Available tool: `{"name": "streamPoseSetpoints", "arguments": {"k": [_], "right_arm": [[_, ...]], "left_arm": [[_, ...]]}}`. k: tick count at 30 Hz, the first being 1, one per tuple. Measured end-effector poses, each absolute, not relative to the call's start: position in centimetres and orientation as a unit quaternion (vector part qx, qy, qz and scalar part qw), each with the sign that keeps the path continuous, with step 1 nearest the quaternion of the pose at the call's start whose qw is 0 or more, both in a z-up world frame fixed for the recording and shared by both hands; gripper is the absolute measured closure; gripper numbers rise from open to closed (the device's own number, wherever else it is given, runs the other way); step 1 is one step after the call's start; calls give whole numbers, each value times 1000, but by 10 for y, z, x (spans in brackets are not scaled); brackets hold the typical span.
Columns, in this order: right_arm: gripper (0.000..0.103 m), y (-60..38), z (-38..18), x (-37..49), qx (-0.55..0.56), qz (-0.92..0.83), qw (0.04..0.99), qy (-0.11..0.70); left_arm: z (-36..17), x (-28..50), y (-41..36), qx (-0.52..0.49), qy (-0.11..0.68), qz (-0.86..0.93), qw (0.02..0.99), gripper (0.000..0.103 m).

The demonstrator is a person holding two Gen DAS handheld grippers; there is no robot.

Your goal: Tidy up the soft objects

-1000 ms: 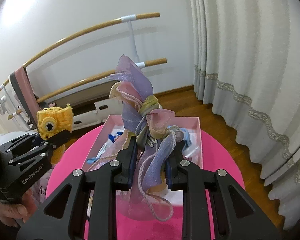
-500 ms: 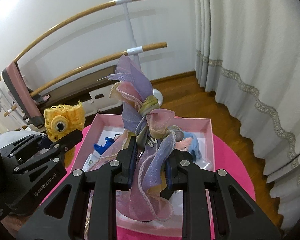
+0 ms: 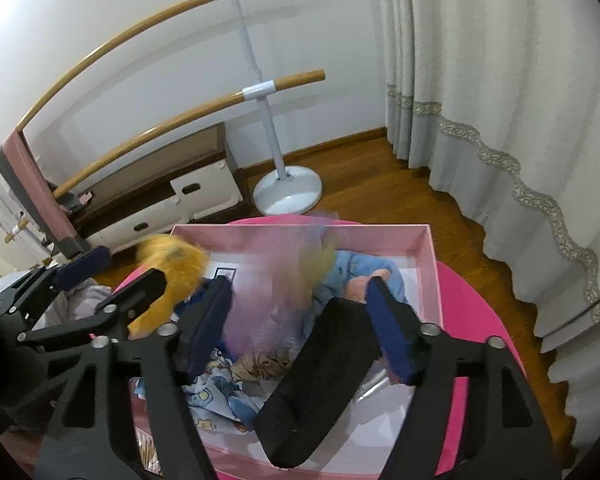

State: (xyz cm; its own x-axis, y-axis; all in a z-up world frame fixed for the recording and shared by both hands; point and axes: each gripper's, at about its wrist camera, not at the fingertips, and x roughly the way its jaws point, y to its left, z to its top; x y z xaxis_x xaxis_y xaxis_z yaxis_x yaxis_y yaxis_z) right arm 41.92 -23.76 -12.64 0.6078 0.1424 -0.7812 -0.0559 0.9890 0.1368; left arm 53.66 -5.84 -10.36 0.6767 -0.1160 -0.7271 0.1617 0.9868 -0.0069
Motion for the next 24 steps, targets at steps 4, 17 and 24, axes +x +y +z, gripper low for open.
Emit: {"name": "streamPoseSetpoints", "arguments": {"k": [4, 17, 24], "right_arm": [[0, -245, -119, 409, 59, 53, 900, 429], [0, -244, -82, 356, 67, 40, 917, 391], [0, -239, -64, 306, 72, 46, 929, 360]], "left_arm": [[-95, 524, -43, 13, 380, -73, 922, 7], [-81, 433, -21, 42, 321, -28, 946, 0], [-76, 352, -28, 61, 275, -18, 959, 0]]}}
